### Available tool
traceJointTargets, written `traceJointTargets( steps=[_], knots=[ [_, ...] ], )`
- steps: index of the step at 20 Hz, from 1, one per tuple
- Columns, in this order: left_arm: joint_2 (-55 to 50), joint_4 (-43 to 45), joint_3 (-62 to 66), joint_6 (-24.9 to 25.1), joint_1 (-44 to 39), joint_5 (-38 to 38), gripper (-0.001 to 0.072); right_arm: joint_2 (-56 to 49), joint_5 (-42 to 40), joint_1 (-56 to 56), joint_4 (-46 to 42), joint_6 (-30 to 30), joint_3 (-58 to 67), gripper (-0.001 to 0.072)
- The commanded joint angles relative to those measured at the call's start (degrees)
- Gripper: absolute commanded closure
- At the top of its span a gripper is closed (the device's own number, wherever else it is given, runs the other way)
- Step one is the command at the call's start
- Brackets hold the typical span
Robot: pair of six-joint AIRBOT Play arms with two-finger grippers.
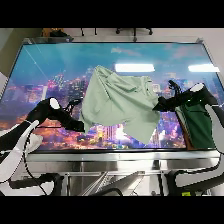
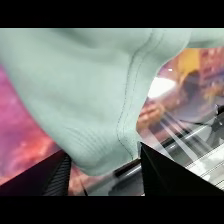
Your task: Fold the shirts.
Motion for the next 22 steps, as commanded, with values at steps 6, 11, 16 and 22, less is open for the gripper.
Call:
traceJointTargets(
  steps=[6,11,16,22],
  knots=[
    [-1.31,-0.52,1.57,1.88,-1.57,-1.44,0.0697,0.92,0.2,-0.02,0.26,0.0,0.28,0.0697],
    [14.88,-2.43,23.52,-0.15,2.21,-7.98,0.0698,13.27,0.2,-2.29,12.96,-2.34,13.11,0.0696],
    [29.55,-15.52,57.31,-8.2,14.84,-2.54,0.0698,26.75,-7.72,-5.33,27.58,-8.87,36.87,0.0695],
    [41.51,-15.52,61.55,-8.39,28.63,3.17,0.0697,35.23,-14.8,-5.31,23.78,-9.01,42.69,0.0696]
  ],
)
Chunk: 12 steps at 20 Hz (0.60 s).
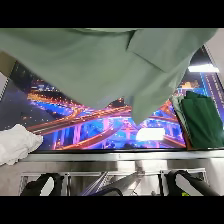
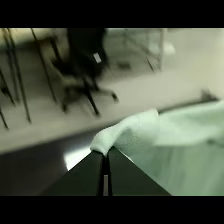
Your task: Fold the shirts.
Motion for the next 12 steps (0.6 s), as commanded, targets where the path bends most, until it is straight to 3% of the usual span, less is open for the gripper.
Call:
traceJointTargets(
  steps=[1,4,6,8,12],
  knots=[
    [6.14,-1.03,-2.21,-0.76,6.1,2.99,0.0697,3.19,-3.13,-0.17,0.11,-0.55,2.6,0.0696],
    [5.27,-2.67,-9.38,-0.74,6.05,2.91,0.0697,0.17,0.31,-0.17,0.17,-0.07,2.54,0.0697],
    [2.43,-8.46,-14.12,0.37,5.33,2.51,0.0697,-3.87,4.07,-0.15,1.2,0.33,2.45,0.0697],
    [-2.25,-11.5,-18.82,0.96,1.14,2.29,0.0696,-9.75,7.65,-0.11,2.78,0.33,2.4,0.0697],
    [-16.13,-0.7,-28.39,1.09,-12.63,7.17,0.0696,-24.06,9.99,5.2,1.36,0.66,-1.09,0.0697]
  ],
)
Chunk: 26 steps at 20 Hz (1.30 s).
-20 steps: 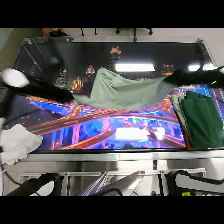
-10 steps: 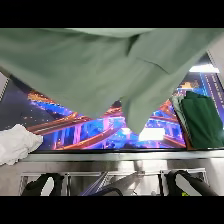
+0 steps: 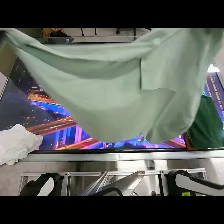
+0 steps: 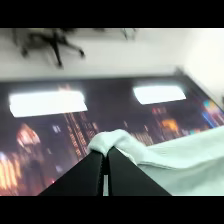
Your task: Fold the shirts.
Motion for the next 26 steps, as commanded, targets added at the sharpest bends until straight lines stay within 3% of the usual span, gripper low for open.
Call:
traceJointTargets(
  steps=[1,5,8,9,10,11,15,19,21,26],
  knots=[
    [-12.41,8.85,-8.37,0.39,-10.25,5.75,0.0696,-13.09,2.12,5.09,-2.47,-0.22,-3.19,0.0697],
    [-32.98,13.11,-8.83,0.39,-12.83,17.07,0.0696,-31.15,-7.76,9.9,-11.47,-0.17,-4.09,0.0696],
    [-45.83,10.01,1.18,0.15,-10.86,14.69,0.069,-39.82,-16.22,9.94,-8.35,-0.24,-4.07,0.0686],
    [-48.5,8.61,4.81,0.15,-10.05,12.15,0.0447,-40.76,-16.72,9.75,-8.28,-0.37,-4.07,0.0572],
    [-50.16,7.98,7.89,-0.17,-9.14,9.09,0.0001,-40.89,-16.33,9.22,-8.61,-1.27,-4.07,0.0352],
    [-51.01,8.26,10.56,-0.72,-8.04,5.42,0.0035,-40.39,-15.19,8.48,-9.29,-1.27,-4.07,0.0241],
    [-49.11,8.26,15.47,-1.22,-1.97,-12.0,0.0036,-35.17,-1.53,1.88,-16.72,0.96,-4.07,0.0252],
    [-42.1,8.28,0.57,-3.19,2.93,-23.69,0.0036,-32.85,12.04,-3.96,-21.33,2.47,-4.17,0.0255],
    [-36.59,8.35,-13.22,-2.08,4.13,-23.76,0.0036,-32.85,15.85,-5.31,-21.33,2.34,-4.2,0.0423],
    [-25.14,14.4,-41.51,-0.07,5.42,-11.63,0.0037,-32.63,18.23,-6.12,-21.24,2.19,-4.2,0.0419]
  ],
)
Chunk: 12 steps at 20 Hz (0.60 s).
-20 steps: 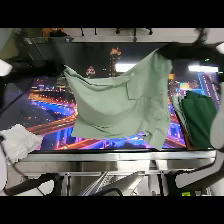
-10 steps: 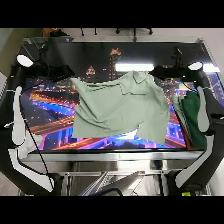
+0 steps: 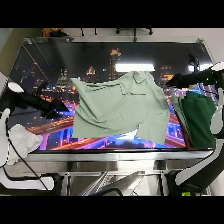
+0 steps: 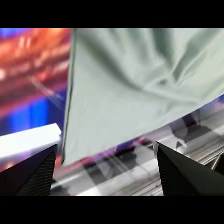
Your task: Fold the shirts.
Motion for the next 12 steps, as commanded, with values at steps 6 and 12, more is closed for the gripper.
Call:
traceJointTargets(
  steps=[6,12],
  knots=[
    [3.23,2.25,-21.16,4.57,-3.8,15.12,0.0037,0.22,3.56,-0.63,0.24,0.02,0.0,0.0419],
    [-4.55,-6.43,-13.2,10.75,-10.67,12.68,0.0382,0.22,4.39,-0.63,1.09,0.04,0.0,0.0419]
  ],
)
